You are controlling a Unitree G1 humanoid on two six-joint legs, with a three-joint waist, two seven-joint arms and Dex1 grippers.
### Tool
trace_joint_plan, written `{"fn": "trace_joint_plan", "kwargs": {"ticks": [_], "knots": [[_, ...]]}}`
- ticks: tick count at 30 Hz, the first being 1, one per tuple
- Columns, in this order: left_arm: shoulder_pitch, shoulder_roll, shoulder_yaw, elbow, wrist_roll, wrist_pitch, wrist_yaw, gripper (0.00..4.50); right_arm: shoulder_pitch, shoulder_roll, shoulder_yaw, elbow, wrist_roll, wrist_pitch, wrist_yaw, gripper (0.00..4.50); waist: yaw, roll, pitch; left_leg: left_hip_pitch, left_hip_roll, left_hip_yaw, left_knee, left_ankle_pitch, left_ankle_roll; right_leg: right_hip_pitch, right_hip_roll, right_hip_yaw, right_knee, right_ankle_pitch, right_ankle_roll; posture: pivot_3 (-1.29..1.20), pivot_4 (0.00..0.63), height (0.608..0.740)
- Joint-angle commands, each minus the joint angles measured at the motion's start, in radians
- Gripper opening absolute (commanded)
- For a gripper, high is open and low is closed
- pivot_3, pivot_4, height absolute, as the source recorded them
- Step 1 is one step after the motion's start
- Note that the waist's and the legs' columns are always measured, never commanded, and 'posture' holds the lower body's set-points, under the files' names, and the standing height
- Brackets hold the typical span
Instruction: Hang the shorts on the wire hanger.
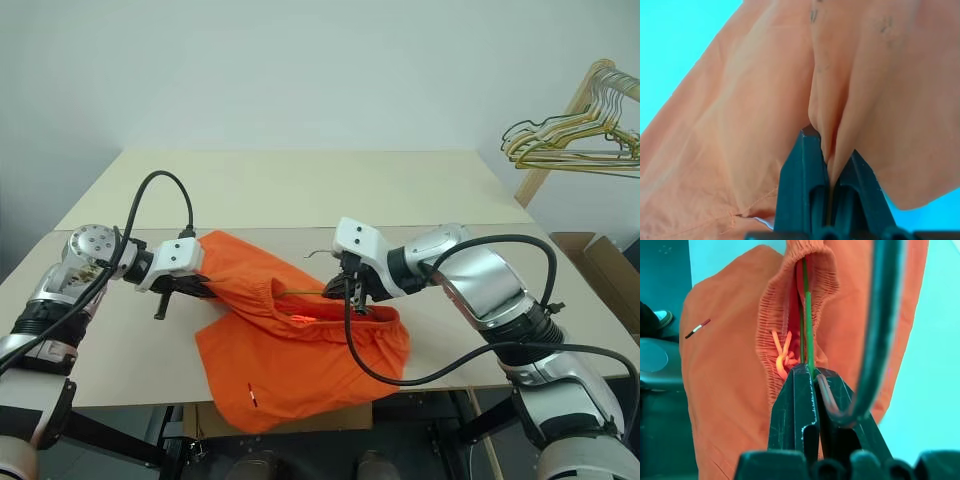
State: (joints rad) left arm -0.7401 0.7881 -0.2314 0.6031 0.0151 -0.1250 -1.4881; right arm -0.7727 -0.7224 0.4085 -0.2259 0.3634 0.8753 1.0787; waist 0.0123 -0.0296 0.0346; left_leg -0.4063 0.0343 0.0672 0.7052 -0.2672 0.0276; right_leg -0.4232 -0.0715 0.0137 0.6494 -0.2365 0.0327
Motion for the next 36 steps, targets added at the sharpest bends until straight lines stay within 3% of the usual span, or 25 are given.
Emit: {"fn": "trace_joint_plan", "kwargs": {"ticks": [1,11,15,26,31,36], "knots": [[-0.002,0.029,0.029,-0.022,-0.012,0.001,0.001,0.01,-0.005,-0.018,-0.025,-0.013,-0.017,-0.023,0.004,0.0,0.0,0.0,0.0,0.0,0.0,0.0,0.0,0.0,0.0,0.0,0.0,0.0,0.0,0.0,0.0,0.05,0.0,0.74],[0.052,0.053,0.022,-0.072,-0.013,0.002,-0.005,0.01,-0.012,-0.031,-0.063,-0.002,-0.004,-0.015,0.01,0.0,0.0,0.0,0.0,0.0,0.0,0.0,0.0,0.0,0.0,0.0,0.0,0.0,0.0,0.0,0.0,0.05,0.0,0.74],[0.055,0.046,0.022,-0.086,-0.016,0.023,-0.002,0.96,-0.019,-0.03,-0.068,-0.007,-0.005,-0.016,0.011,0.0,0.0,0.0,0.0,0.0,0.0,0.0,0.0,0.0,0.0,0.0,0.0,0.0,0.0,0.0,0.0,0.05,0.0,0.74],[0.044,0.093,0.062,-0.177,-0.093,0.028,-0.087,4.46,-0.089,-0.068,-0.065,-0.027,-0.016,0.014,0.037,0.0,0.0,0.0,0.0,0.0,0.0,0.0,0.0,0.0,0.0,0.0,0.0,0.0,0.0,0.0,0.0,0.04,0.0,0.74],[0.009,0.071,0.109,-0.315,-0.207,0.137,-0.095,4.46,-0.204,-0.085,-0.067,-0.006,-0.006,0.078,0.05,0.0,0.001,0.001,0.0,0.0,0.0,0.0,0.0,0.0,0.0,0.0,-0.001,0.0,0.0,0.0,0.0,0.05,0.0,0.74],[-0.02,-0.009,0.116,-0.43,-0.257,0.276,-0.003,4.46,-0.255,-0.072,-0.06,-0.019,0.003,0.124,0.043,0.0,0.002,0.001,0.0,0.0,0.0,0.0,0.0,0.0,0.0,0.0,-0.001,0.0,0.0,0.0,0.0,0.05,0.0,0.74]]}}
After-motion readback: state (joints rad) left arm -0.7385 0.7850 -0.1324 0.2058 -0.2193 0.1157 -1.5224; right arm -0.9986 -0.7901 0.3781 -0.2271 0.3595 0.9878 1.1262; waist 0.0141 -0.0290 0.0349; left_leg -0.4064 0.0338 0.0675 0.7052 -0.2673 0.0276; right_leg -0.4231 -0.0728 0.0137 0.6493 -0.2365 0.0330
